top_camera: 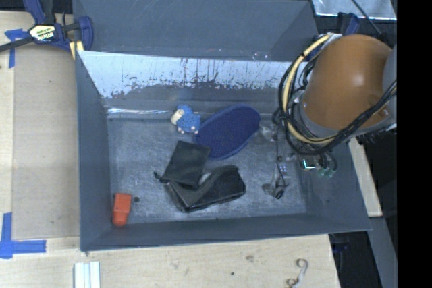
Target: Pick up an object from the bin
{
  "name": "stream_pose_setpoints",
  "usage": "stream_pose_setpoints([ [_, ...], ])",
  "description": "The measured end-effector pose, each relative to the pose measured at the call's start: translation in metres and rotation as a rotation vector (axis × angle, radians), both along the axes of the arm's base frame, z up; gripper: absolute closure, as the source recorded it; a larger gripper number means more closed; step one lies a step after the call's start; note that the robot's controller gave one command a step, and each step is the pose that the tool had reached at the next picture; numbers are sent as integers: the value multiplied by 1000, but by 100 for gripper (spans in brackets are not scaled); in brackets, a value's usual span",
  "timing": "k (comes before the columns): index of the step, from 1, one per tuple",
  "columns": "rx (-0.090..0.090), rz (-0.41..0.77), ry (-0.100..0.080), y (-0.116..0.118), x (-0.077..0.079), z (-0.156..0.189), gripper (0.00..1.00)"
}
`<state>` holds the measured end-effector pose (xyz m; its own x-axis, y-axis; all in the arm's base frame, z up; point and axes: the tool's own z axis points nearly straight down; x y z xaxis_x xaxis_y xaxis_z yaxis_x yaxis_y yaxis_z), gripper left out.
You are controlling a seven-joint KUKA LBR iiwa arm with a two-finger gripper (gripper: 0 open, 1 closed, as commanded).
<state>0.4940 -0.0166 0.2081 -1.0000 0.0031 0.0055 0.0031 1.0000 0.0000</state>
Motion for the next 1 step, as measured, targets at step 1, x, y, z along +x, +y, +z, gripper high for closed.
stream_pose_setpoints([
  [1,2,276,-5,61,12,-29,0],
])
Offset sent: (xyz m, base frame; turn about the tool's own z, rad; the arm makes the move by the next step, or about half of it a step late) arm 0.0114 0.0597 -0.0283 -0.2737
